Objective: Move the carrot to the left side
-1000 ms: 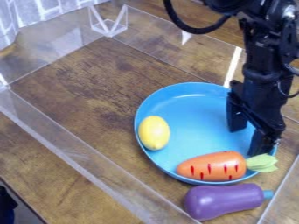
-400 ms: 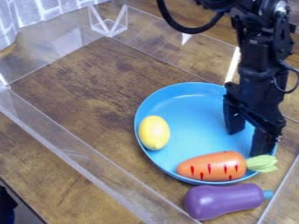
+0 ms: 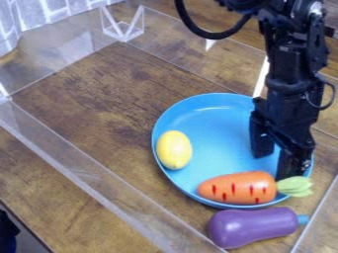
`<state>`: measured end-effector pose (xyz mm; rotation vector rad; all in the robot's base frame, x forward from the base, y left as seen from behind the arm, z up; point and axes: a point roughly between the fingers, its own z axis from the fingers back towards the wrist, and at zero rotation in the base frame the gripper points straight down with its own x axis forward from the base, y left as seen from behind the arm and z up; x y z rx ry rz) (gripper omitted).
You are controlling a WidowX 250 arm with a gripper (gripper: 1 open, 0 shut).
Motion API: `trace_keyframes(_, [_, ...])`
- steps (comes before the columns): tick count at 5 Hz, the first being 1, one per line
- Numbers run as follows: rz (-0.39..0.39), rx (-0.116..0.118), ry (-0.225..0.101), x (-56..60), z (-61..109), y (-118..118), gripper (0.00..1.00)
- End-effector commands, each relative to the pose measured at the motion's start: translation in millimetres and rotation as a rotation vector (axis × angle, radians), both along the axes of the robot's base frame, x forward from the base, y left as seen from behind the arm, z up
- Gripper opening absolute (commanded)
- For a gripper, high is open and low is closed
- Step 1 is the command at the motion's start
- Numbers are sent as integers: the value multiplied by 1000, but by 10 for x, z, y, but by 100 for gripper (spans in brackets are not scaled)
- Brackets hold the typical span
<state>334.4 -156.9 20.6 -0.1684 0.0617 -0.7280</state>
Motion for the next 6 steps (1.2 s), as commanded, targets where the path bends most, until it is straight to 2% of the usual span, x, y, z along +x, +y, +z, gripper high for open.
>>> trace_keyframes(1, [28, 26, 106, -293, -172, 162, 100])
trace_keyframes(2, [63, 26, 135, -433, -162, 211, 100])
trace_keyframes(3, [116, 34, 149, -477, -143, 64, 100])
trace_keyframes(4, [148, 42, 161, -496, -153, -116, 100])
trace_keyframes(6, [165, 63, 186, -409, -147, -38, 100])
